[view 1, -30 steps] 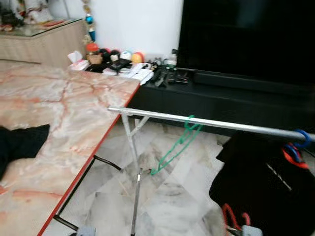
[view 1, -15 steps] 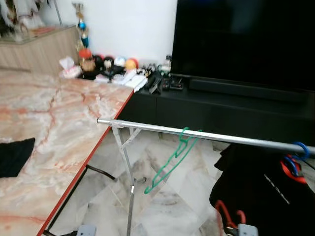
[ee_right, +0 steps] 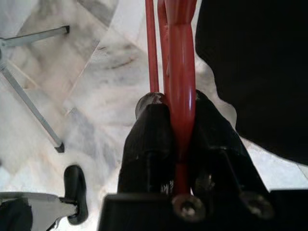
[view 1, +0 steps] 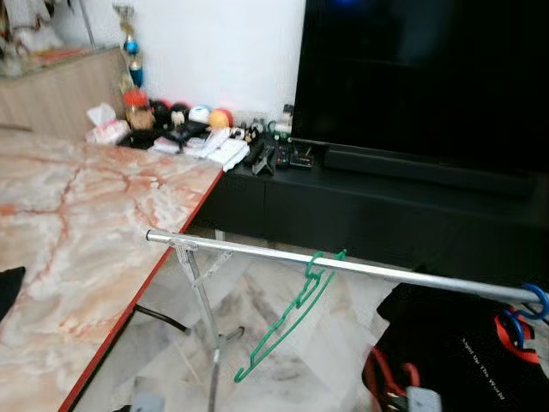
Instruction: Hang hanger
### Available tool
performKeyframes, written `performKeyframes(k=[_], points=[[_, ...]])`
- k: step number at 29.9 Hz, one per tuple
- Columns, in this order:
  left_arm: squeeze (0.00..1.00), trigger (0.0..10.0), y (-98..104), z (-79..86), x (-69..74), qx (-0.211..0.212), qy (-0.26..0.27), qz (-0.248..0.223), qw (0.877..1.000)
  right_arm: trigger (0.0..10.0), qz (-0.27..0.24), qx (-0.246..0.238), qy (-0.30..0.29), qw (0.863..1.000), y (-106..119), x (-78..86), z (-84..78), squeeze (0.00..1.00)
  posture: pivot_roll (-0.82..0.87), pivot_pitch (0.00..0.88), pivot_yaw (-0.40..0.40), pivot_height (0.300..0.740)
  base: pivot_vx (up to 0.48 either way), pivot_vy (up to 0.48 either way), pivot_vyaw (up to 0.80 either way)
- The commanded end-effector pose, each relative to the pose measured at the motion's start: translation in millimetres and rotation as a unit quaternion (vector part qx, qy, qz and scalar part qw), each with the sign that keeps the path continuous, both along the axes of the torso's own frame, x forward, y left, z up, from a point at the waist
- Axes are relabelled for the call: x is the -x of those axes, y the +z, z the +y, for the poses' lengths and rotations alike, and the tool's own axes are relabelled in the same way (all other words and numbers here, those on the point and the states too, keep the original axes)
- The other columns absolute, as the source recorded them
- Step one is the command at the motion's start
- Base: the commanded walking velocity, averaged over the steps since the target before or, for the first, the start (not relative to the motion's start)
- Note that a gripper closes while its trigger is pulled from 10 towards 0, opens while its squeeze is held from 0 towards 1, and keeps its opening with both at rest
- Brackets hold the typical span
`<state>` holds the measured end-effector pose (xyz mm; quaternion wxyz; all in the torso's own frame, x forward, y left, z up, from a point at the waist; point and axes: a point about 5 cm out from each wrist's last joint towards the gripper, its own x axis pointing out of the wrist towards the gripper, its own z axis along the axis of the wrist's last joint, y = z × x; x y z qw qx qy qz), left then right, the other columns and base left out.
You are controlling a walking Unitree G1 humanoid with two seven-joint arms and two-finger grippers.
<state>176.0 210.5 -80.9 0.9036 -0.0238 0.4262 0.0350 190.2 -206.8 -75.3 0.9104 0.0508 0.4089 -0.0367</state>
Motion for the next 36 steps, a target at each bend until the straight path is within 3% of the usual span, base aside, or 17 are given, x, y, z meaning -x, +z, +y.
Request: performKeyframes(k=[1,10,11,12,13,20,31,36], points=[[0.00,10.0,-2.7,-7.5,2.4,0.011,-0.004,0.008,1.000,10.0,-0.001,0.011,-0.009,1.000,-0.1,4.4,-9.4,0.00,0.07,0.000,-0.036,0.740,0.000,0.000,0.00],[0.00,10.0,-3.5,-8.1,3.8,0.013,-0.005,0.011,1.000,10.0,-0.048,0.036,-0.025,0.998,7.4,-4.2,-11.6,0.00,0.06,0.004,-0.033,0.740,0.000,0.000,0.00],[0.00,10.0,-3.5,-8.0,3.7,0.012,-0.007,0.012,1.000,10.0,-0.107,0.043,-0.016,0.993,23.2,-31.6,-0.7,0.00,0.05,0.004,-0.031,0.740,0.000,0.000,0.00],[0.00,10.0,-3.5,-7.8,3.6,0.011,-0.010,0.013,1.000,10.0,-0.191,0.050,-0.010,0.980,49.6,-66.2,12.9,0.00,0.05,0.005,-0.028,0.740,0.000,0.000,0.00],[0.00,10.0,-3.5,-7.6,3.6,0.010,-0.011,0.014,1.000,10.0,-0.220,0.055,-0.015,0.974,59.3,-75.7,14.6,0.00,0.05,0.005,-0.028,0.740,0.000,0.000,0.00],[0.00,10.0,-2.8,-5.9,2.8,0.006,-0.013,0.013,1.000,10.0,-0.276,0.075,-0.047,0.957,72.9,-80.7,8.7,0.00,0.06,0.002,-0.026,0.740,0.000,0.000,0.00],[0.00,10.0,-3.7,-7.2,4.6,0.004,-0.024,0.016,1.000,10.0,-0.288,0.079,-0.071,0.952,69.0,-69.8,10.1,0.00,0.06,0.000,-0.024,0.740,0.000,0.000,0.00],[0.00,10.0,-3.7,-7.8,4.5,0.003,-0.027,0.016,1.000,10.0,-0.315,0.092,-0.087,0.941,78.1,-74.4,4.3,0.00,0.06,0.000,-0.024,0.740,0.000,0.000,0.00]])
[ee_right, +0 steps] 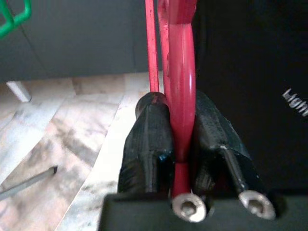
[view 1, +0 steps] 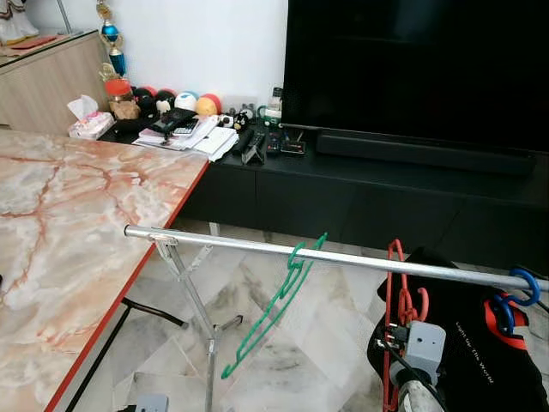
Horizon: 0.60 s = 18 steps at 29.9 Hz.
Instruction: Hang hanger
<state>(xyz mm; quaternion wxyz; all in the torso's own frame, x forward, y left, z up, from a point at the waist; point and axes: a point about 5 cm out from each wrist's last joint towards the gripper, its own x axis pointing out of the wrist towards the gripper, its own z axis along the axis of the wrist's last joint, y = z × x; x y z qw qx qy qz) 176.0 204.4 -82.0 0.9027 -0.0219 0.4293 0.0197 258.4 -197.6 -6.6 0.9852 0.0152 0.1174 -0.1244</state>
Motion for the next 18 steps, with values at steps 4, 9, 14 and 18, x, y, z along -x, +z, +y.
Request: performKeyframes(k=[4,9,14,18], points=[[0.00,10.0,-2.5,-1.8,4.3,-0.003,-0.014,0.012,1.000,10.0,-0.046,0.013,-0.013,0.999,19.7,-15.6,-8.4,0.00,0.06,0.002,-0.023,0.740,0.000,0.000,0.00],[0.00,10.0,-2.7,-2.2,4.5,-0.003,-0.016,0.013,1.000,10.0,-0.056,0.018,-0.003,0.998,31.6,-29.1,-11.2,0.00,0.06,0.002,-0.025,0.740,0.000,0.000,0.00],[0.00,10.0,-3.2,-2.5,5.5,-0.001,-0.015,0.014,1.000,10.0,-0.043,0.015,0.016,0.999,35.5,-37.8,-9.8,0.00,0.07,0.006,-0.026,0.740,0.000,0.000,0.00],[0.00,10.0,-4.0,-2.9,7.3,0.000,-0.016,0.017,1.000,10.0,-0.014,0.013,0.025,0.999,34.4,-43.2,-9.4,0.00,0.07,0.009,-0.027,0.740,0.000,0.000,0.00]])
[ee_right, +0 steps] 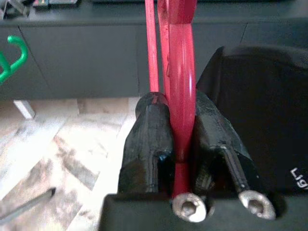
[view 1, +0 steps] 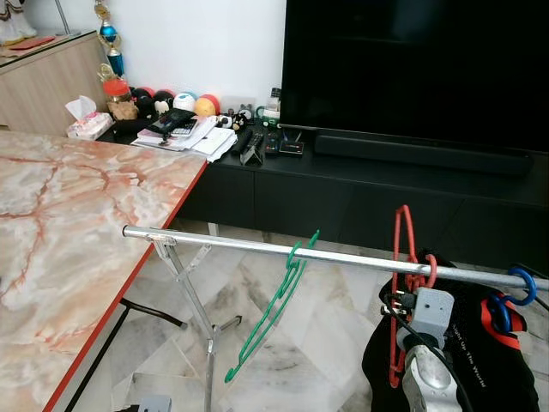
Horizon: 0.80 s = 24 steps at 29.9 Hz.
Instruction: Hang hanger
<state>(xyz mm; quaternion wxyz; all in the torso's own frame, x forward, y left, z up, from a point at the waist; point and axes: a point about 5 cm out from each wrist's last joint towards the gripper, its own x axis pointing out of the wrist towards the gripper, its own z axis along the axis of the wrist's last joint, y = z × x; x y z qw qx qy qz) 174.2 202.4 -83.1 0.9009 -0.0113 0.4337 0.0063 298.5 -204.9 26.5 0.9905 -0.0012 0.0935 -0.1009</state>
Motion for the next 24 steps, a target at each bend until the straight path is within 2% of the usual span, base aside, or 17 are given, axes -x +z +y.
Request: performKeyframes(k=[1,7,17,18,19,20,24], points=[[0.00,10.0,-2.9,-1.0,5.4,0.003,0.001,0.012,1.000,10.0,0.008,-0.003,0.000,1.000,1.3,-3.1,-2.0,0.00,0.07,0.009,-0.027,0.740,0.000,0.000,0.00],[0.00,10.0,-3.5,-1.3,6.7,0.005,0.000,0.014,1.000,10.0,0.053,-0.031,0.024,0.998,-7.8,-3.1,6.2,0.00,0.07,0.012,-0.025,0.740,0.000,0.000,0.00],[0.00,10.0,-4.2,-3.3,7.5,0.009,-0.004,0.016,1.000,10.0,0.061,-0.054,0.031,0.996,-10.6,-1.6,10.2,0.00,0.06,0.015,-0.027,0.740,0.000,0.000,0.00],[0.00,10.0,-4.2,-3.3,7.6,0.009,-0.004,0.016,1.000,10.0,0.061,-0.054,0.030,0.996,-11.2,-0.6,9.7,0.29,0.06,0.015,-0.027,0.740,0.000,0.000,0.00],[0.00,10.0,-4.3,-3.4,7.7,0.009,-0.004,0.016,1.000,10.0,0.060,-0.054,0.030,0.996,-11.9,0.4,9.6,0.93,0.06,0.015,-0.027,0.740,0.000,0.000,0.00],[0.00,10.0,-4.3,-3.5,7.8,0.009,-0.003,0.016,1.000,10.0,0.056,-0.055,0.029,0.996,-11.9,1.4,9.5,1.00,0.06,0.016,-0.028,0.740,0.000,0.000,0.00],[0.00,10.0,-4.9,-3.7,9.0,0.007,-0.004,0.017,1.000,10.0,0.021,-0.045,0.021,0.999,-7.8,5.9,7.5,1.00,0.06,0.016,-0.028,0.740,0.000,0.000,0.00]])
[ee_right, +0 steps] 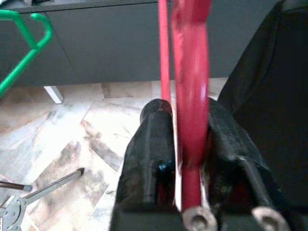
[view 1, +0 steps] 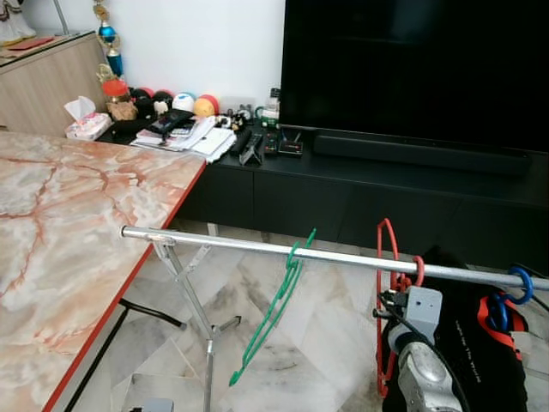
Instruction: Hang hanger
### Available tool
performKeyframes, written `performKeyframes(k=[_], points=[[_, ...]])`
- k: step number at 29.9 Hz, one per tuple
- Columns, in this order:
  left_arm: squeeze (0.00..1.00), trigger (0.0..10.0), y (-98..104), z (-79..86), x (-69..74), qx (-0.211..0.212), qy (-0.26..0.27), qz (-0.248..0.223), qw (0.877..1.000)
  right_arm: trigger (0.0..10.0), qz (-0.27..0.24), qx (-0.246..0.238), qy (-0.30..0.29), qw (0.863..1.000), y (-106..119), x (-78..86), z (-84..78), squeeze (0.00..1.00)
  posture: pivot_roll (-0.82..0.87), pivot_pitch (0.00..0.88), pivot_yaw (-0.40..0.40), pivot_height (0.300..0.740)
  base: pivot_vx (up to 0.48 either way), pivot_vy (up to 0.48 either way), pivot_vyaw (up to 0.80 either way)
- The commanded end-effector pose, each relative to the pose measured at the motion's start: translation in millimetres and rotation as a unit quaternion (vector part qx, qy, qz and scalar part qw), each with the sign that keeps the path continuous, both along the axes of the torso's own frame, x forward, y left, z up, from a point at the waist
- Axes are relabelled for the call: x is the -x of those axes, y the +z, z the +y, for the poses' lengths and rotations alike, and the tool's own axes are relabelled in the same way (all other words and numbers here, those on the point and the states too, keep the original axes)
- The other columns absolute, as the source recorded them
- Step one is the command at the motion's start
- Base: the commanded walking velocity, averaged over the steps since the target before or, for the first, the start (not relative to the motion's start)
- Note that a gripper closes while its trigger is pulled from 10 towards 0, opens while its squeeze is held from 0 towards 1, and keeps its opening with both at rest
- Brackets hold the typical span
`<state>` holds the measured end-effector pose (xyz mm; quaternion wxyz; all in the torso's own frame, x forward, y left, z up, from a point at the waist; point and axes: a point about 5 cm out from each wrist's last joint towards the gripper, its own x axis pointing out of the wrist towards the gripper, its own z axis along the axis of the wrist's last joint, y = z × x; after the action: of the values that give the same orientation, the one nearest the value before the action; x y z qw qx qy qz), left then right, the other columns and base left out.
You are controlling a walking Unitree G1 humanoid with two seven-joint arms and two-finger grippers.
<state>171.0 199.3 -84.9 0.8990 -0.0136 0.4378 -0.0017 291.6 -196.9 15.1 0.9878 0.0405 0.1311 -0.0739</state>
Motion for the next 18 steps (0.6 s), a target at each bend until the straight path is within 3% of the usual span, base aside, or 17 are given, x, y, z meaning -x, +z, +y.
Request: performKeyframes(k=[1,8,16,17,18], points=[[0.00,10.0,-3.3,-1.0,6.3,0.001,0.002,0.013,1.000,10.0,-0.031,0.006,-0.005,0.999,6.6,0.5,-0.7,1.00,0.06,0.016,-0.028,0.740,0.000,0.000,0.00],[0.00,10.0,-4.0,-3.9,7.1,0.004,-0.003,0.014,1.000,10.0,-0.055,0.018,-0.002,0.998,9.2,7.1,-0.4,1.00,0.05,0.018,-0.027,0.740,0.000,0.000,0.00],[0.00,10.0,-4.9,-6.7,8.5,0.006,-0.011,0.016,1.000,10.0,-0.113,0.053,-0.008,0.992,21.2,25.6,-8.9,1.00,0.04,0.023,-0.028,0.740,0.000,0.000,0.00],[0.00,10.0,-5.2,-6.9,9.2,0.006,-0.011,0.017,1.000,10.0,-0.115,0.052,-0.011,0.992,20.8,28.1,-10.2,0.89,0.04,0.024,-0.028,0.740,0.000,0.000,0.00],[0.00,10.0,-5.3,-7.1,9.5,0.006,-0.012,0.017,1.000,10.0,-0.117,0.051,-0.014,0.992,20.7,29.5,-11.1,0.89,0.04,0.024,-0.028,0.740,0.000,0.000,0.00]])
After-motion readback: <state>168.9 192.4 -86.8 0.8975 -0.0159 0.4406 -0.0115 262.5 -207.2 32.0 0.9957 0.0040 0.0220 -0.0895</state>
